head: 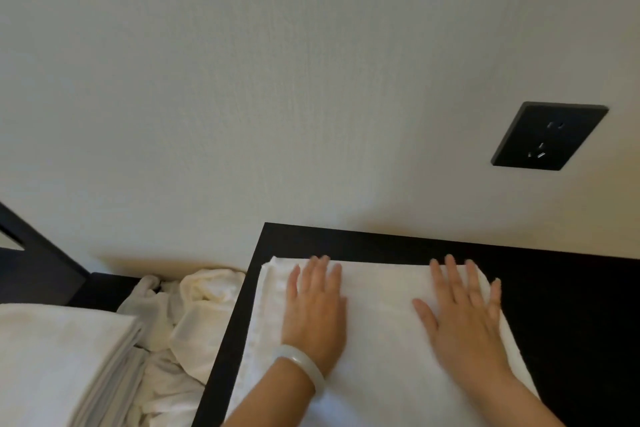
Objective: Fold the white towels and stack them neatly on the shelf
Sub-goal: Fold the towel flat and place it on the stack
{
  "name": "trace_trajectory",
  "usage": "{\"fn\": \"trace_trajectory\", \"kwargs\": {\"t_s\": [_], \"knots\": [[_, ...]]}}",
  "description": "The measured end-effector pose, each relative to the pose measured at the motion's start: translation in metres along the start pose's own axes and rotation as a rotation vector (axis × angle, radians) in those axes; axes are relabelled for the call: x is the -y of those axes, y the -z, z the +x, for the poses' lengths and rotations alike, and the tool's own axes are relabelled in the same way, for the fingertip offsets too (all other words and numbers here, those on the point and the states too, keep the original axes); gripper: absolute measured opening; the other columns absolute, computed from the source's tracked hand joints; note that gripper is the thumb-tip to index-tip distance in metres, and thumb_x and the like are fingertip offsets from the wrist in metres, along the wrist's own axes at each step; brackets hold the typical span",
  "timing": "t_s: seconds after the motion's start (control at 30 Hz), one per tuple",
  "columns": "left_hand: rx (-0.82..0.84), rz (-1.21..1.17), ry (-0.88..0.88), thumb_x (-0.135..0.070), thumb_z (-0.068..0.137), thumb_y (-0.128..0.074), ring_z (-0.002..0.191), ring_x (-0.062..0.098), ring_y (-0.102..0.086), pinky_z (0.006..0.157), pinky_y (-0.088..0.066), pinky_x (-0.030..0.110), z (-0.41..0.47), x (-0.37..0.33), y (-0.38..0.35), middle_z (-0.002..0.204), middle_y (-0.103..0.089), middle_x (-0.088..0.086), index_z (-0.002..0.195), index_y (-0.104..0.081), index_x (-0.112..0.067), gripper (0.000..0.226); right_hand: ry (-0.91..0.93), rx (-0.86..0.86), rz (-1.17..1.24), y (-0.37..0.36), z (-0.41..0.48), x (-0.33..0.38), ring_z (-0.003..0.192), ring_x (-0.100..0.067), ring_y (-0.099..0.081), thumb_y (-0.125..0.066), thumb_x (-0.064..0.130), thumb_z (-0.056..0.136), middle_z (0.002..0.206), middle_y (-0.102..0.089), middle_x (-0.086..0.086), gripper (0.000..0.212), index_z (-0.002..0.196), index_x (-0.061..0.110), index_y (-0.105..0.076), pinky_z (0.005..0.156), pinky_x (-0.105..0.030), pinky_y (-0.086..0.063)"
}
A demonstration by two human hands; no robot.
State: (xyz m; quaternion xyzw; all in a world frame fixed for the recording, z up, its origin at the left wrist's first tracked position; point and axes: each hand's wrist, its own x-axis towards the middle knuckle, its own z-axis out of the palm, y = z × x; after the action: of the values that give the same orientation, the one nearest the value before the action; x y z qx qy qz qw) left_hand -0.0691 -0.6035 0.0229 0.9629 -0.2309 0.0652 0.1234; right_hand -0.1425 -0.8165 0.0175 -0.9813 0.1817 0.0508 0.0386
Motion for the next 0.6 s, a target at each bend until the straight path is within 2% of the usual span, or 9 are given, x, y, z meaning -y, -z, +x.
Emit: {"fn": "trace_trajectory", "kwargs": {"t_s": [0.07,0.13,0.17,0.2,0.27,0.33,0.43,0.53,0.6], "knots": [[0.195,0.052,-0.012,-0.047,0.100,-0.030,0.126,0.030,-0.055,0.106,-0.034,0.056,-0.007,-0.008,-0.016,0.137,-0.058,0.005,0.132,-0.060,-0.022,0.051,0.149,0.009,-0.024,-0.002,-0.004,0.013,0.150,-0.021,-0.008,0.000,0.065,0.095,0.162,-0.023,-0.002,0.072,0.154,0.031,-0.021,0.118,-0.048,0.006],[0.261,0.093,0.020,-0.055,0.100,-0.006,0.141,0.028,-0.037,0.107,-0.017,0.061,-0.006,0.000,-0.022,0.154,-0.038,0.002,0.148,-0.039,-0.029,0.063,0.212,-0.012,-0.014,-0.005,-0.003,0.006,0.148,-0.013,0.016,0.021,0.074,0.080,0.163,0.011,0.010,0.078,0.151,0.043,0.009,0.117,-0.045,0.015],[0.290,0.130,0.023,-0.059,0.096,0.005,0.148,0.025,-0.020,0.111,-0.008,0.061,-0.003,0.009,-0.020,0.161,-0.020,-0.001,0.153,-0.020,-0.034,0.067,0.148,0.016,-0.001,-0.004,0.001,-0.005,0.146,-0.010,0.023,0.029,0.074,0.074,0.158,0.024,0.013,0.080,0.147,0.044,0.021,0.117,-0.045,0.019],[0.305,0.152,0.037,-0.062,0.089,0.017,0.151,0.022,-0.003,0.113,0.000,0.061,0.000,0.019,-0.019,0.164,-0.001,-0.003,0.153,-0.001,-0.037,0.072,0.078,0.011,-0.007,-0.003,0.007,-0.020,0.146,-0.010,0.023,0.028,0.072,0.074,0.157,0.026,0.013,0.078,0.146,0.041,0.025,0.119,-0.046,0.017],[0.293,0.178,0.092,-0.062,0.074,0.037,0.150,0.019,0.011,0.116,0.004,0.061,0.006,0.040,-0.015,0.163,0.012,-0.003,0.148,0.017,-0.037,0.081,-0.049,-0.016,0.003,0.003,0.018,-0.047,0.149,-0.012,0.015,0.019,0.066,0.081,0.163,0.015,0.007,0.073,0.147,0.037,0.021,0.122,-0.048,0.007],[0.252,0.174,0.169,-0.061,0.079,0.034,0.151,0.025,0.001,0.117,-0.006,0.060,0.008,0.047,-0.006,0.164,0.001,0.004,0.151,0.007,-0.032,0.083,-0.149,-0.036,-0.027,0.009,0.021,-0.061,0.152,-0.019,0.004,0.019,0.065,0.086,0.165,-0.002,-0.002,0.074,0.150,0.028,0.012,0.122,-0.051,0.000],[0.184,0.108,0.118,-0.055,0.097,-0.016,0.143,0.038,-0.029,0.110,-0.018,0.061,-0.016,0.015,-0.002,0.157,-0.031,0.011,0.149,-0.036,-0.023,0.065,-0.027,-0.055,-0.021,0.017,-0.001,-0.029,0.149,-0.027,-0.018,0.006,0.062,0.094,0.160,-0.025,-0.010,0.080,0.154,0.017,-0.022,0.119,-0.053,-0.006],[0.163,0.148,-0.115,-0.057,0.099,-0.018,0.143,0.032,-0.033,0.105,-0.020,0.063,-0.061,-0.010,-0.009,0.157,-0.033,0.003,0.149,-0.038,-0.028,0.061,0.204,0.050,-0.034,-0.001,-0.046,-0.001,0.149,-0.019,-0.015,-0.001,0.061,0.098,0.162,-0.022,0.001,0.069,0.155,0.029,-0.023,0.115,-0.042,-0.006],[0.165,0.157,-0.056,-0.058,0.099,-0.014,0.144,0.026,-0.030,0.106,-0.019,0.064,-0.074,0.008,-0.012,0.158,-0.031,0.000,0.151,-0.034,-0.030,0.062,0.128,0.071,0.009,0.000,-0.058,-0.012,0.150,-0.014,-0.008,0.008,0.066,0.094,0.163,-0.013,0.005,0.075,0.156,0.031,-0.015,0.117,-0.038,-0.006]]}}
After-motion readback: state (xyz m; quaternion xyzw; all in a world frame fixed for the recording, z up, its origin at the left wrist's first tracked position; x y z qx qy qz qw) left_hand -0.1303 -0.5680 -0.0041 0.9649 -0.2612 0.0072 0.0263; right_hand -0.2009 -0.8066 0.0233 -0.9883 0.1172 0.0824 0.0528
